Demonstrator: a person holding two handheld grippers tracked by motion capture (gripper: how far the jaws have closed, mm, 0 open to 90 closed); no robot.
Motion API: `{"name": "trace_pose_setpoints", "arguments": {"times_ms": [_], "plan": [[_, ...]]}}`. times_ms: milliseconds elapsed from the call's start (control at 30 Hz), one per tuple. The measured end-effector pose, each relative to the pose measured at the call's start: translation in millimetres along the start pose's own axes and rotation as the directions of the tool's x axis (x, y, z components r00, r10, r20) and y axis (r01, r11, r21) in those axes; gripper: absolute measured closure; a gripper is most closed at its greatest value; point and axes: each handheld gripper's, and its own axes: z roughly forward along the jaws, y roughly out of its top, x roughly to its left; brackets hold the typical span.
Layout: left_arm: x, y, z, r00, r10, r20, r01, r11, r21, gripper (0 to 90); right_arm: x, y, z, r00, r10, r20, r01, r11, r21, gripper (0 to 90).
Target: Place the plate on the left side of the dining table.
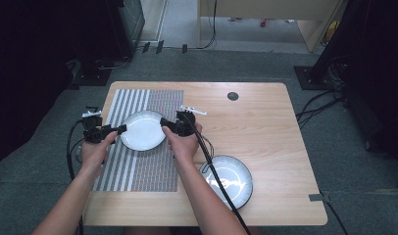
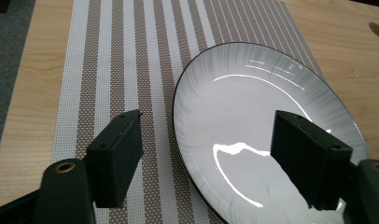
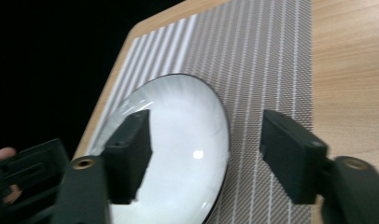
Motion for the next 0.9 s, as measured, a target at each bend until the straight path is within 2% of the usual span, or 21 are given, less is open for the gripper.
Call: {"name": "trace_pose_setpoints", "arguments": {"times_ms": [67,133,233,300,400,600,900], "plan": [[-2.9,-1.3,-4.8,0.9999,0.011,0.010,-0.011,0.9999,-0.001,22.2,3.0,2.3,-8.7,0.9999,-0.012,-0.009,0.012,1.000,0.006,29.1],[-5.3,-3.1,-12.1,0.9992,0.018,0.034,-0.018,0.9998,-0.006,20.3,5.4,3.8,-18.1,0.9986,-0.050,-0.014,0.051,0.998,0.024,29.0],[-6.1,-5.1,-24.6,0.9974,0.002,0.072,0.000,0.9996,-0.028,19.2,6.0,4.7,-32.5,0.9956,-0.079,-0.051,0.080,0.996,0.026,27.3],[-7.5,-6.8,-33.3,0.9962,0.006,0.087,-0.002,0.9991,-0.042,18.9,6.0,5.4,-44.4,0.9925,-0.105,-0.062,0.107,0.994,0.024,27.1],[-11.6,-9.6,-45.4,0.9942,0.032,0.103,-0.027,0.9984,-0.050,17.4,4.2,6.1,-60.0,0.9891,-0.127,-0.074,0.129,0.992,0.017,27.0],[-18.1,-16.3,-68.5,0.9898,0.048,0.134,-0.038,0.9959,-0.082,16.8,-0.1,5.0,-89.6,0.9819,-0.163,-0.096,0.165,0.986,0.008,25.2],[-26.8,-31.6,-90.6,0.9852,0.076,0.153,-0.059,0.9921,-0.111,16.5,-14.1,4.2,-134.3,0.9710,-0.225,-0.082,0.222,0.974,-0.043,24.9]]}}
